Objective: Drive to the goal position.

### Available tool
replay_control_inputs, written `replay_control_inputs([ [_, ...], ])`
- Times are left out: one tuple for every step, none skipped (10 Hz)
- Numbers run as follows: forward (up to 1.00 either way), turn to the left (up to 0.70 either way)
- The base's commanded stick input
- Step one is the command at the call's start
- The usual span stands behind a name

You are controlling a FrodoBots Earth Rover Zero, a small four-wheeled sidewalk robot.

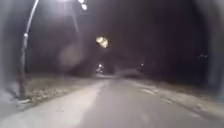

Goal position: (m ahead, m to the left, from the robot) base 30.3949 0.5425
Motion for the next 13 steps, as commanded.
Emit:
replay_control_inputs([
  [1.0, 0.08],
  [1.0, 0.09],
  [1.0, 0.1],
  [1.0, 0.1],
  [1.0, 0.08],
  [1.0, 0.08],
  [1.0, 0.08],
  [1.0, 0.04],
  [1.0, 0.04],
  [1.0, 0.04],
  [1.0, 0.04],
  [1.0, 0.04],
  [1.0, 0.04],
])
